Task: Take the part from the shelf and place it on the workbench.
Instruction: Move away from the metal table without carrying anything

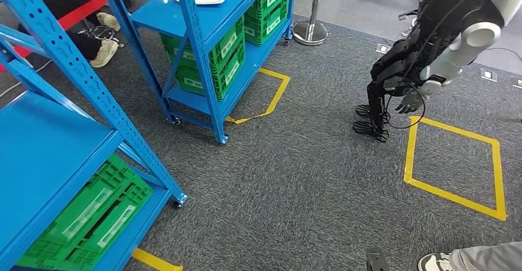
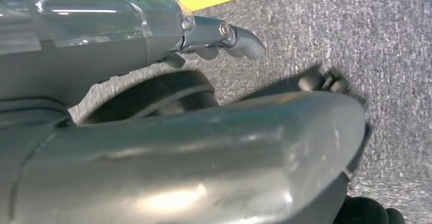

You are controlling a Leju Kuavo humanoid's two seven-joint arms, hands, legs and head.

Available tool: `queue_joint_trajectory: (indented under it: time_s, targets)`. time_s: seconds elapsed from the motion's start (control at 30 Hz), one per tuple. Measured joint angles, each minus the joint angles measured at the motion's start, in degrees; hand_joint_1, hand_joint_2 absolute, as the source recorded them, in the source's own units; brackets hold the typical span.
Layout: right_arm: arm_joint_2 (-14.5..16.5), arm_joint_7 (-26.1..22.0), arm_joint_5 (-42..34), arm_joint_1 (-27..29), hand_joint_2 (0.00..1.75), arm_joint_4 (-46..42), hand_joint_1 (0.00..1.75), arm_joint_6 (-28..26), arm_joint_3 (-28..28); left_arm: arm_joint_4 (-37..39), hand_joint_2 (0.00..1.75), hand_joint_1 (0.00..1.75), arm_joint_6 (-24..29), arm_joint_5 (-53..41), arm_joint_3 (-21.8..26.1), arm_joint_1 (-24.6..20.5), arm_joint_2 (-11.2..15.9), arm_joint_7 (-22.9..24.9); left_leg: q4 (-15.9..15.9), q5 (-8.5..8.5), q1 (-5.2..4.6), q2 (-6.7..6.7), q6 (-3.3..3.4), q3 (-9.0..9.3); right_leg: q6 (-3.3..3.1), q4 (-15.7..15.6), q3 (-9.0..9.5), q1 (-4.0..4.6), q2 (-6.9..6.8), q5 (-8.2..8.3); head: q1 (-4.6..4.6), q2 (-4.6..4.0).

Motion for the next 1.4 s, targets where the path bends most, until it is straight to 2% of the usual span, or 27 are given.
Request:
queue_joint_trajectory:
  time_s: [0.03, 0.07, 0.1, 0.13, 0.2, 0.27, 0.33, 0.4, 0.47, 0.53, 0.57, 0.6, 0.67, 0.73, 0.77, 0.83, 0.87, 0.9, 0.97, 1.03, 1.07, 1.1, 1.13, 1.2, 1.27, 1.33, 1.4]
  targets:
    - [0.0, 0.0, 0.0, 0.1, 0.00, 0.0, 0.00, 0.0, 0.0, 0.0, 0.00, 0.00, 0.0, 0.0, 0.0, 0.0, 0.0, 0.0, 2.7, -0.90, 0.28, -0.16, -0.32, -1.16, 0.02, 0.0, -0.02, 0.00, -0.80, -0.03, -0.14, 0.01]
    - [0.0, 0.0, 0.0, 0.1, 0.00, 0.0, 0.00, 0.1, 0.0, 0.0, 0.00, 0.00, -0.1, 0.0, 0.0, 0.1, 0.0, 0.1, 3.5, -0.68, 0.51, -0.27, -0.58, -1.38, 0.09, 0.0, 0.00, -0.03, -1.57, -0.10, -0.25, 0.00]
    - [0.0, 0.0, 0.0, 0.0, 0.00, 0.0, 0.00, 0.1, 0.0, 0.0, 0.00, 0.00, -0.1, -0.1, 0.0, 0.1, 0.0, 0.1, 2.1, 0.55, 0.68, -0.09, -0.79, -0.50, 0.24, 0.1, 0.06, -0.08, -2.26, -0.20, -0.37, 0.00]
    - [0.1, 0.0, 0.0, 0.0, 0.00, 0.0, 0.00, 0.2, 0.0, 0.0, 0.00, 0.00, -0.1, -0.1, 0.0, 0.1, 0.1, 0.2, -1.4, 2.48, 0.78, 0.74, -0.94, 1.45, 0.48, 0.2, 0.21, -0.15, -2.90, -0.37, -0.51, -0.01]
    - [0.0, -0.1, 0.0, 0.0, 0.00, 0.0, 0.00, 0.4, 0.0, 0.0, 0.00, 0.00, -0.1, -0.1, 0.0, 0.0, 0.1, 0.2, -8.8, 5.08, 0.55, 4.30, -0.85, 5.54, 1.20, 0.5, 0.54, -0.03, -3.95, -0.91, -0.85, -0.01]
    - [-0.1, -0.1, -0.1, -0.1, 0.00, 0.0, 0.00, 0.6, 0.0, 0.0, 0.00, 0.00, 0.0, -0.1, 0.0, -0.2, -0.1, 0.3, -11.8, 5.35, 0.13, 6.15, 0.03, 6.95, 1.79, 0.8, 0.78, 0.26, -5.03, -1.40, -0.77, -0.01]
    - [-0.3, -0.1, -0.1, -0.2, 0.00, 0.0, 0.00, 0.8, 0.0, 0.0, 0.00, 0.00, 0.0, -0.1, 0.0, -0.2, -0.2, 0.4, -11.9, 5.42, -0.03, 4.60, 1.11, 6.72, 2.23, 0.9, 0.95, 0.18, -5.97, -1.78, -0.38, -0.01]
    - [-0.3, -0.1, -0.2, -0.1, 0.00, 0.0, 0.00, 0.9, 0.1, 0.0, 0.00, 0.00, -0.1, -0.1, 0.0, -0.3, -0.3, 0.5, -12.0, 5.66, 0.03, 2.79, 1.84, 6.60, 2.72, 2.7, 0.42, -0.19, -3.98, -3.49, -0.11, -0.01]
    - [-0.4, -0.1, -0.2, 0.1, 0.00, 0.0, 0.00, 1.0, 0.1, 0.0, 0.00, 0.00, -0.1, -0.1, 0.0, -0.5, -0.4, 0.5, -12.0, 5.86, 0.01, 0.87, 2.45, 6.56, 2.88, 9.2, -2.23, -0.37, -0.81, -7.32, 0.27, 0.00]
    - [-0.5, -0.1, -0.2, 0.4, 0.00, 0.0, 0.00, 1.0, 0.1, 0.0, 0.00, 0.00, -0.1, -0.1, 0.0, -0.6, -0.6, 0.5, -12.0, 5.98, -0.22, -1.26, 2.82, 6.58, 2.63, 17.1, -5.93, -0.25, 0.16, -10.35, 0.89, 0.00]
    - [-0.6, -0.1, -0.2, 0.5, 0.00, 0.0, 0.00, 1.0, 0.1, 0.0, 0.00, 0.00, -0.1, -0.1, 0.0, -0.6, -0.6, 0.5, -12.0, 6.02, -0.35, -2.34, 2.91, 6.64, 2.40, 18.9, -6.96, -0.20, 0.30, -10.29, 1.23, 0.00]
    - [-0.6, -0.1, -0.2, 0.4, 0.00, 0.1, 0.00, 1.0, 0.1, 0.0, 0.00, 0.00, -0.1, -0.1, 0.0, -0.5, -0.6, 0.5, -12.0, 6.04, -0.45, -3.31, 2.94, 6.73, 2.10, 18.2, -6.93, -0.15, 0.45, -8.92, 1.45, 0.00]
    - [-0.6, -0.1, -0.2, 0.1, 0.00, 0.0, 0.00, 1.0, 0.1, 0.0, 0.00, 0.00, -0.1, -0.1, 0.0, -0.5, -0.6, 0.5, -12.0, 6.07, -0.54, -5.01, 2.95, 6.98, 1.42, 11.1, -4.46, -0.07, 1.84, -4.05, 1.60, -0.01]
    - [-0.8, -0.1, -0.2, 0.0, 0.00, 0.0, 0.00, 1.0, 0.1, 0.0, 0.00, 0.00, -0.1, -0.1, 0.0, -0.6, -0.7, 0.5, -11.9, 6.20, -0.54, -6.41, 2.70, 6.85, 0.98, 4.5, -1.99, -0.05, 4.43, -1.07, 1.51, -0.01]
    - [-0.9, -0.1, -0.2, -0.1, 0.00, 0.0, 0.00, 1.0, 0.1, 0.0, 0.00, 0.00, -0.1, -0.1, 0.0, -0.6, -0.8, 0.5, -11.9, 6.35, -0.46, -6.99, 2.44, 6.59, 0.88, 3.0, -1.47, -0.04, 5.27, -0.84, 1.55, -0.01]
    - [-0.9, -0.1, -0.2, -0.4, 0.00, 0.0, 0.00, 1.0, 0.1, 0.0, 0.00, 0.00, -0.1, -0.1, 0.0, -0.5, -0.8, 0.5, -11.9, 6.71, -0.32, -7.94, 1.73, 6.03, 0.71, 2.1, -1.16, -0.03, 4.82, -0.97, 1.63, 0.00]
    - [-0.9, -0.1, -0.2, -0.6, 0.00, 0.0, 0.00, 1.0, 0.1, 0.0, 0.00, 0.00, -0.1, -0.1, 0.0, -0.4, -0.8, 0.5, -11.7, 6.54, -0.42, -7.03, 1.46, 5.78, 0.54, 1.8, -1.12, -0.08, 4.23, -0.77, 1.60, 0.01]
    - [-0.9, -0.1, -0.2, -0.6, 0.00, 0.0, 0.00, 1.0, 0.1, 0.0, 0.00, 0.00, -0.1, -0.1, 0.0, -0.3, -0.7, 0.6, -10.8, 5.73, -0.55, -5.17, 1.19, 5.26, 0.32, 1.4, -1.05, -0.13, 3.61, -0.49, 1.33, 0.00]
    - [-0.8, -0.2, -0.2, -0.4, 0.00, 0.0, 0.00, 1.2, 0.1, 0.0, 0.00, 0.00, -0.2, -0.2, 0.0, -0.4, -0.7, 0.7, -5.6, 2.30, -0.55, -0.99, 0.69, 2.94, -0.01, 0.9, -0.99, -0.15, 2.06, -0.10, 0.64, 0.01]
    - [-0.8, -0.2, -0.3, 0.0, 0.00, 0.0, 0.00, 1.3, 0.1, 0.0, 0.00, 0.00, -0.2, -0.3, 0.0, -0.4, -0.7, 0.8, 1.4, -0.99, -0.04, -0.18, 0.05, -0.23, -0.08, 0.8, -1.04, -0.11, 0.36, -0.11, 0.15, 0.00]
    - [-0.8, -0.2, -0.3, 0.1, 0.00, 0.0, 0.00, 1.4, 0.1, 0.0, 0.00, 0.00, -0.3, -0.3, 0.0, -0.4, -0.7, 0.8, 3.2, -1.33, 0.24, -0.27, -0.23, -0.98, -0.04, 0.9, -1.04, -0.13, -0.46, -0.16, 0.02, 0.00]
    - [-0.8, -0.2, -0.3, 0.1, 0.00, 0.0, 0.00, 1.5, 0.1, 0.0, 0.00, 0.00, -0.3, -0.3, 0.0, -0.3, -0.6, 0.9, 3.0, -0.63, 0.48, -0.23, -0.50, -0.72, 0.06, 0.9, -1.04, -0.17, -1.21, -0.23, -0.10, -0.01]
    - [-0.7, -0.2, -0.3, 0.0, 0.00, 0.0, 0.00, 1.6, 0.2, 0.0, 0.00, 0.00, -0.3, -0.3, 0.0, -0.3, -0.6, 0.9, 0.5, 1.03, 0.67, 0.19, -0.72, 0.77, 0.24, 1.0, -0.99, -0.26, -1.90, -0.34, -0.26, -0.01]
    - [-0.7, -0.2, -0.3, -0.1, 0.00, 0.0, 0.00, 1.9, 0.2, 0.0, 0.00, 0.00, -0.3, -0.3, 0.0, -0.4, -0.6, 0.9, -7.3, 4.12, 0.60, 3.10, -0.88, 5.12, 0.90, 1.4, -0.83, -0.25, -3.03, -0.78, -0.63, -0.01]
    - [-0.7, -0.3, -0.3, -0.1, 0.00, 0.0, 0.00, 2.6, 0.3, 0.0, 0.00, 0.00, -0.3, -0.3, 0.0, -0.5, -0.6, 0.9, -11.6, 4.95, 0.23, 5.29, -0.21, 7.34, 1.55, 1.9, -0.64, -0.04, -4.01, -1.21, -0.73, 0.00]
    - [-0.8, -0.5, -0.3, -0.2, 0.00, 0.0, 0.00, 3.6, 0.3, 0.0, 0.00, 0.00, -0.3, -0.3, 0.0, -0.6, -0.7, 0.9, -11.8, 4.89, 0.01, 4.36, 0.77, 7.28, 2.00, 1.8, -0.34, -0.04, -5.06, -1.40, -0.44, 0.01]
    - [-0.7, -0.8, -0.2, -0.2, 0.00, -0.1, 0.00, 4.2, 0.4, 0.0, 0.00, 0.00, -0.3, -0.3, 0.0, -0.6, -0.7, 0.9, -11.9, 5.12, 0.08, 2.84, 1.50, 7.25, 2.60, 2.6, -0.39, -0.33, -4.14, -2.48, -0.14, 0.01]
